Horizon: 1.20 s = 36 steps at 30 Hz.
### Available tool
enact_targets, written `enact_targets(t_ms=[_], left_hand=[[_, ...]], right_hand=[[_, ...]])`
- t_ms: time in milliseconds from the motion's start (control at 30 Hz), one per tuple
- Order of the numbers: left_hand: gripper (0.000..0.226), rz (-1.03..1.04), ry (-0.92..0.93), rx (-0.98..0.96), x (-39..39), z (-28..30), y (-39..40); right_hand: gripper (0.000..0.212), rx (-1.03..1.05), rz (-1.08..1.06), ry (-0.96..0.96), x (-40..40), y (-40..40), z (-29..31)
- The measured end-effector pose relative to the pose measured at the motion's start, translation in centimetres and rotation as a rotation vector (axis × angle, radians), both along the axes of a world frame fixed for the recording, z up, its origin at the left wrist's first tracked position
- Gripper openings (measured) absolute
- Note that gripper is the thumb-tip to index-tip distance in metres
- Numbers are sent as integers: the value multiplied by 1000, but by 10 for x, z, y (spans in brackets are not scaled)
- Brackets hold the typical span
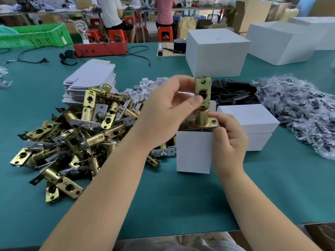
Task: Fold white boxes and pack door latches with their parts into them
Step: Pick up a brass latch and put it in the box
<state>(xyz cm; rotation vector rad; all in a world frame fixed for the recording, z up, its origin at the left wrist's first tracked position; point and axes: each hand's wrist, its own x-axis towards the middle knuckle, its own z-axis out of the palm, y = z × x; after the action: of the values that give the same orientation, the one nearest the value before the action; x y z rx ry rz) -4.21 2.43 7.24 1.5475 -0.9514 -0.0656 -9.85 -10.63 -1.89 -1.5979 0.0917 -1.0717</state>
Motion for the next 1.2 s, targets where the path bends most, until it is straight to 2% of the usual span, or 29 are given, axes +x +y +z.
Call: enact_targets(t_ms=[167, 300, 400, 533, 733, 867, 933, 1000, 1067, 1133, 1200], left_hand=[[20, 166, -319, 100, 1, -6, -6], [21, 157, -323, 124, 3, -10, 2], [21, 213, -399, 210, 8, -14, 9], [19, 167, -286, 238, 8, -19, 15], [17, 89, -314, 429, 11, -38, 15], [12, 100, -275, 393, 5, -51, 17], [27, 122, -280, 350, 3, -57, 17], [57, 135, -260, 259, 0, -64, 16], [78, 106, -87, 181, -3, -69, 16], [88, 45, 81, 150, -4, -73, 14], [91, 64, 122, 152, -4, -77, 13]], right_hand=[[38, 28, 59, -9, 0, 0, 0], [42, 25, 59, 2, 1, -2, -1], [40, 27, 57, -15, 1, -3, -1], [45, 26, 40, -12, 3, -5, -2], [42, 5, 48, -19, 1, -5, -2], [43, -7, 58, -26, 1, -3, -1], [42, -4, 57, -23, 1, -4, -2], [44, 16, 59, -19, 1, -5, -2], [49, 26, 62, -20, 1, -4, -2], [50, 35, 61, -16, 1, -3, -1], [50, 50, 61, -6, 1, -4, -1]])
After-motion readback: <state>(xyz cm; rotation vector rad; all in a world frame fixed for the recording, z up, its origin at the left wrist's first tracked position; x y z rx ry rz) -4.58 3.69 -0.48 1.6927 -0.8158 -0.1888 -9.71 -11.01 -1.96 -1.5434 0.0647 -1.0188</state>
